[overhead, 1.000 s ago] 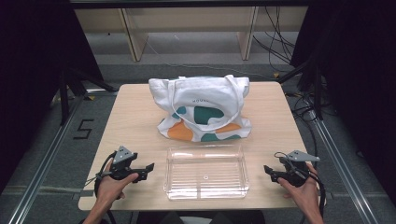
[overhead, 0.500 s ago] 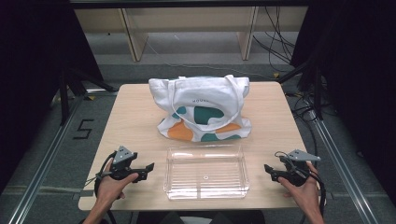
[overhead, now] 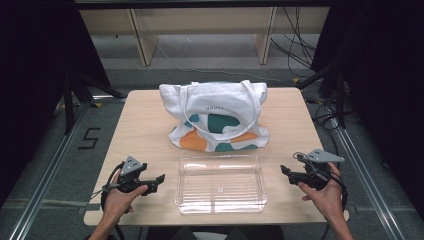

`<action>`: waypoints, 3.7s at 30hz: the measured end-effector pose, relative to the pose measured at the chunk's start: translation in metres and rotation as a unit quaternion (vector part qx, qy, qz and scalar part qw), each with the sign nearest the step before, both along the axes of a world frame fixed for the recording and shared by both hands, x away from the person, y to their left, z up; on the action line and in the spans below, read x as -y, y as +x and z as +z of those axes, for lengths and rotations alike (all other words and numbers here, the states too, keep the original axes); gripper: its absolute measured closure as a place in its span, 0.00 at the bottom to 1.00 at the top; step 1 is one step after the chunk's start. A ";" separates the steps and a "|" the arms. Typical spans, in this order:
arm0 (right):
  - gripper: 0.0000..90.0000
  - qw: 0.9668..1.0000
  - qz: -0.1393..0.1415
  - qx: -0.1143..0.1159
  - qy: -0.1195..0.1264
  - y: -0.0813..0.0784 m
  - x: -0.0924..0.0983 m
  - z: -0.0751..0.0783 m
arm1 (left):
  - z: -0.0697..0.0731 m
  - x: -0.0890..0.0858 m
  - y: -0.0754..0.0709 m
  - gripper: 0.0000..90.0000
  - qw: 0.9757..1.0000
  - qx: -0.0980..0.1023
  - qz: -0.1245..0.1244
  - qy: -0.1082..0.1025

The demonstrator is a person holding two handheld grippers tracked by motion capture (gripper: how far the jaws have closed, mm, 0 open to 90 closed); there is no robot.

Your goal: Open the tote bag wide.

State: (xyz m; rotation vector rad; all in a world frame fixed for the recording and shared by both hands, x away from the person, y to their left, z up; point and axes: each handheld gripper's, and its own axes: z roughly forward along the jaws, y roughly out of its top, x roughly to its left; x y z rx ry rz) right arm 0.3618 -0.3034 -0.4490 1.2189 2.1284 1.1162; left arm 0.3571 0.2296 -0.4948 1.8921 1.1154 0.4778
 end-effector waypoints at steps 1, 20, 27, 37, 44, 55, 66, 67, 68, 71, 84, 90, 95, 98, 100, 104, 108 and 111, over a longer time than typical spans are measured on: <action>0.21 1.000 0.004 0.002 0.002 0.001 -0.002 0.006 | 0.000 0.000 0.000 0.18 1.000 -0.001 0.001 0.000; 0.27 0.994 0.074 0.081 -0.012 0.053 -0.058 0.119 | 0.001 0.000 0.000 0.18 1.000 0.003 0.003 -0.010; 0.31 0.991 0.091 0.088 -0.038 0.076 -0.085 0.140 | 0.001 0.000 0.000 0.18 1.000 0.001 0.005 -0.007; 0.49 0.992 0.090 0.072 -0.052 0.125 -0.107 0.163 | 0.001 0.000 0.000 0.18 1.000 0.002 0.004 -0.005; 0.72 0.990 0.100 0.062 -0.071 0.145 -0.120 0.168 | 0.002 0.000 0.000 0.18 1.000 0.002 0.000 -0.002; 0.97 0.971 0.182 0.117 -0.104 0.111 -0.112 0.165 | 0.002 0.000 0.000 0.18 1.000 0.004 0.002 -0.004; 0.97 0.966 0.202 0.091 -0.132 0.091 -0.101 0.103 | 0.003 -0.002 0.001 0.19 1.000 0.009 0.008 -0.002; 0.97 0.966 0.206 0.085 -0.134 0.094 -0.101 0.096 | 0.003 -0.003 0.001 0.19 1.000 0.009 0.009 -0.004; 0.97 0.967 0.205 0.074 -0.133 0.096 -0.101 0.089 | 0.003 -0.003 0.002 0.20 1.000 0.009 0.012 -0.006; 0.97 0.968 0.211 0.053 -0.128 0.105 -0.102 0.069 | 0.004 -0.004 0.002 0.20 1.000 0.009 0.012 -0.002; 0.97 0.964 0.233 -0.027 -0.129 0.113 -0.101 -0.002 | 0.010 -0.009 0.008 0.27 1.000 0.024 0.013 -0.014; 0.69 0.976 0.202 -0.032 -0.076 0.113 -0.097 0.013 | 0.028 -0.015 0.016 0.34 0.998 0.034 0.000 -0.051; 0.65 0.984 0.176 0.005 -0.017 0.113 -0.072 0.050 | 0.056 -0.018 0.028 0.45 0.997 0.054 -0.015 -0.061; 0.65 0.991 0.135 0.007 0.008 0.123 -0.056 0.058 | 0.076 -0.014 0.041 0.51 0.996 0.066 -0.026 -0.060; 0.65 0.994 0.112 -0.012 -0.013 0.132 -0.053 0.055 | 0.088 -0.007 0.053 0.62 0.994 0.071 -0.041 -0.066; 0.66 0.995 0.087 -0.027 -0.029 0.153 -0.052 0.038 | 0.109 0.014 0.078 0.86 0.992 0.073 -0.072 -0.070; 0.66 0.996 0.079 -0.028 -0.026 0.163 -0.053 0.030 | 0.119 0.032 0.103 0.96 0.992 0.070 -0.082 -0.059; 0.65 0.995 0.085 -0.032 -0.028 0.168 -0.052 0.029 | 0.119 0.046 0.121 0.99 0.994 0.056 -0.083 -0.038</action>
